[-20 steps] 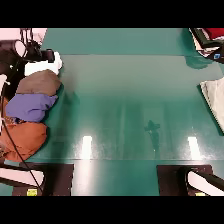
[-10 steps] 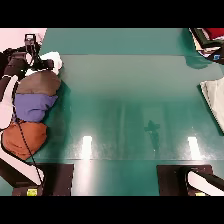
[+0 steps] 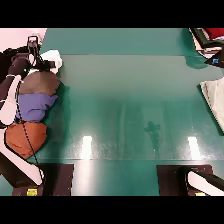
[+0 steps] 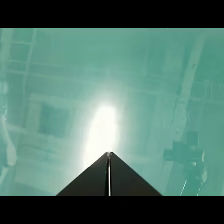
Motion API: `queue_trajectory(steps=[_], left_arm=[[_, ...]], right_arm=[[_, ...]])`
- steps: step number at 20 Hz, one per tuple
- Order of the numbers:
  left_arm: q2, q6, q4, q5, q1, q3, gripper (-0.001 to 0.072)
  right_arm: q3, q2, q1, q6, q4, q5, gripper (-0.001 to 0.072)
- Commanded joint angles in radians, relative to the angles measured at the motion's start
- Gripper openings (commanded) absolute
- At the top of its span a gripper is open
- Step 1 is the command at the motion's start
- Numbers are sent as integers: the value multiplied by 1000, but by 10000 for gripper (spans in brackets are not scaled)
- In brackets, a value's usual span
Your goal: Fold the shirts.
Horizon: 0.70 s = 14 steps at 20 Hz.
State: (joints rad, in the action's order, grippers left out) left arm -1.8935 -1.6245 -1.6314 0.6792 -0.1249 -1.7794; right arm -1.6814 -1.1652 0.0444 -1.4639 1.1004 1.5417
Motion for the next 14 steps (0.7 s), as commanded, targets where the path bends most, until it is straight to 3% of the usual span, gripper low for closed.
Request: queue_trajectory(steps=[1,5,8,12,14], left_arm=[[43,1,23,90,2,-137,24],[254,11,26,170,43,-287,25],[475,73,26,294,129,-286,25],[633,86,35,549,328,-251,25],[639,51,44,649,463,-187,25]], right_arm=[[0,0,-1,0,0,2,15],[-1,2,-1,0,-8,-35,15],[-2,13,-1,15,-10,-117,15],[-2,50,-1,27,-9,-185,15],[-2,68,-1,34,-9,-180,15]])
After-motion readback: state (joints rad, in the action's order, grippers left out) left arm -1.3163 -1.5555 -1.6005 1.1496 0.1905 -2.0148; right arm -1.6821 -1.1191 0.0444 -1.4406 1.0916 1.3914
